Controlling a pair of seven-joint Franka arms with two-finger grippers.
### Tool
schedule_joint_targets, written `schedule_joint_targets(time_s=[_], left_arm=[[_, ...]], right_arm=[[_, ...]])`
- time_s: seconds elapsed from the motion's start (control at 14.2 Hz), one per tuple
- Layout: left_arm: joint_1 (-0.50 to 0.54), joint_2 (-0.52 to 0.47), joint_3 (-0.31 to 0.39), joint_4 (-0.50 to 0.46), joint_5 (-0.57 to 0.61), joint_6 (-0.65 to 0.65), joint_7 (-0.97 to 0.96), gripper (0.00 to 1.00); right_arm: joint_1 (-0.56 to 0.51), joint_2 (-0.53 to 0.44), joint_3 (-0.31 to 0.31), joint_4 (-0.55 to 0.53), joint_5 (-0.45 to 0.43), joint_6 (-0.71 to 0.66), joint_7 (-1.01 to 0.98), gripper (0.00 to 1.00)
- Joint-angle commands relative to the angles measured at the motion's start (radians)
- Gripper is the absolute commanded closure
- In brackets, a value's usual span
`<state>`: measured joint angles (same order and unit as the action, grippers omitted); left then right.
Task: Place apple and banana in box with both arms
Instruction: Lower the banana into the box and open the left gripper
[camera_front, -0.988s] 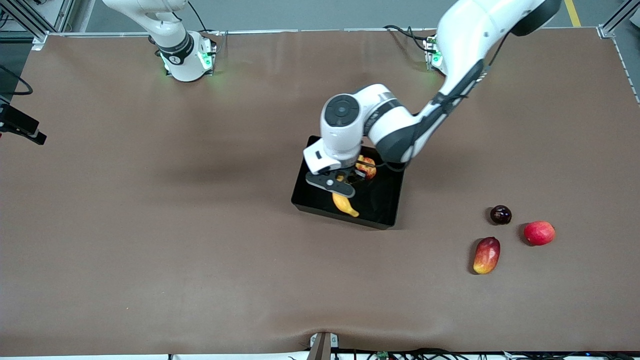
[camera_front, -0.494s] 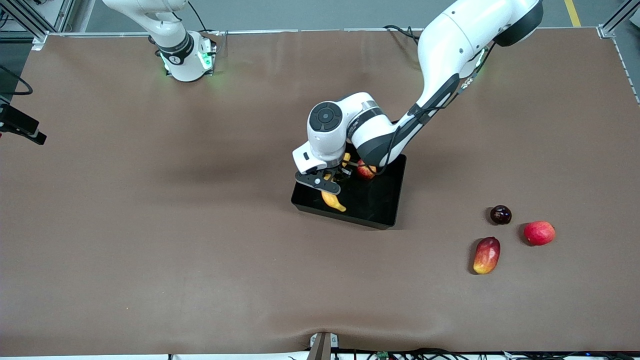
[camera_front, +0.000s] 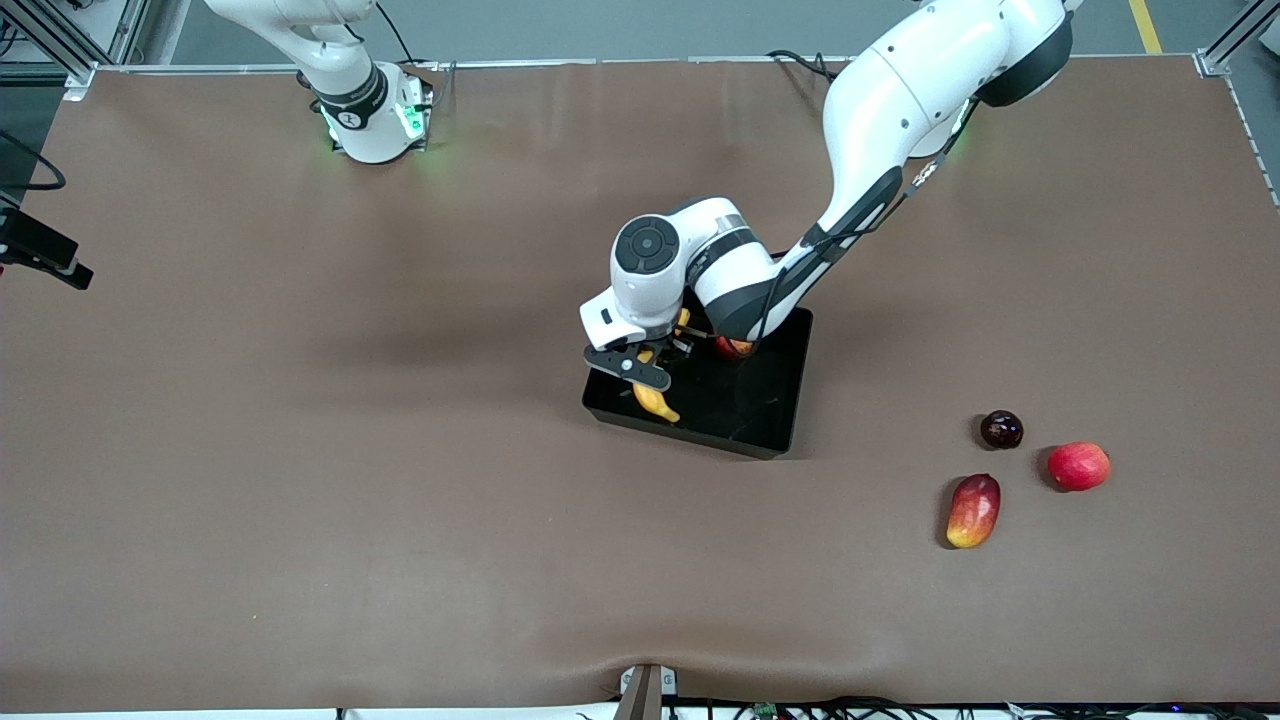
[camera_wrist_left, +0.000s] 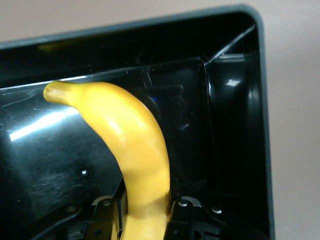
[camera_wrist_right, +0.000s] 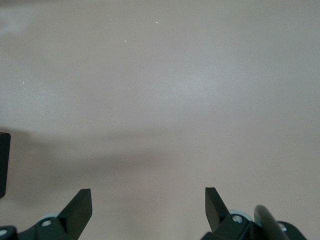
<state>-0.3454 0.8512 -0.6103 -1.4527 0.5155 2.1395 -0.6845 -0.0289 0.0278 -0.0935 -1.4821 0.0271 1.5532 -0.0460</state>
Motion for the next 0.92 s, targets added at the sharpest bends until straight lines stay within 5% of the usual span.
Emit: schedule_joint_targets(time_s=[0.0, 0.35, 0.42, 0.49, 0.56, 0.63, 0.85], left_arm=[[-0.033, 0.025, 0.039, 0.026, 0.003, 0.016, -0.001, 1.0], [-0.07, 0.038, 0.099, 0.026, 0.0, 0.033, -0.015, 1.0], [-0.07, 0.038, 0.099, 0.026, -0.005, 0.033, -0.017, 0.94], [-0.07, 0.037, 0.099, 0.026, -0.009, 0.033, -0.018, 0.82], [-0.07, 0.034, 0.099, 0.026, -0.009, 0.034, -0.017, 0.51], [-0.067, 0.031, 0.099, 0.026, 0.001, 0.033, 0.0, 0.01], [-0.06, -0.003, 0.099, 0.028, 0.004, 0.027, -0.003, 0.0]], right_arm=[[-0.019, -0.008, 0.015, 0.0, 0.002, -0.007, 0.015, 0.0], [-0.019, -0.008, 0.015, 0.002, 0.002, -0.007, 0.015, 0.0], [-0.019, -0.006, 0.015, 0.002, 0.002, -0.007, 0.014, 0.0], [-0.019, -0.006, 0.015, 0.002, 0.002, -0.007, 0.015, 0.0], [-0.019, -0.008, 0.015, 0.002, 0.002, -0.007, 0.015, 0.0], [-0.019, -0.006, 0.015, 0.002, 0.002, -0.005, 0.015, 0.0], [-0.02, -0.006, 0.015, 0.0, 0.002, -0.005, 0.015, 0.0]])
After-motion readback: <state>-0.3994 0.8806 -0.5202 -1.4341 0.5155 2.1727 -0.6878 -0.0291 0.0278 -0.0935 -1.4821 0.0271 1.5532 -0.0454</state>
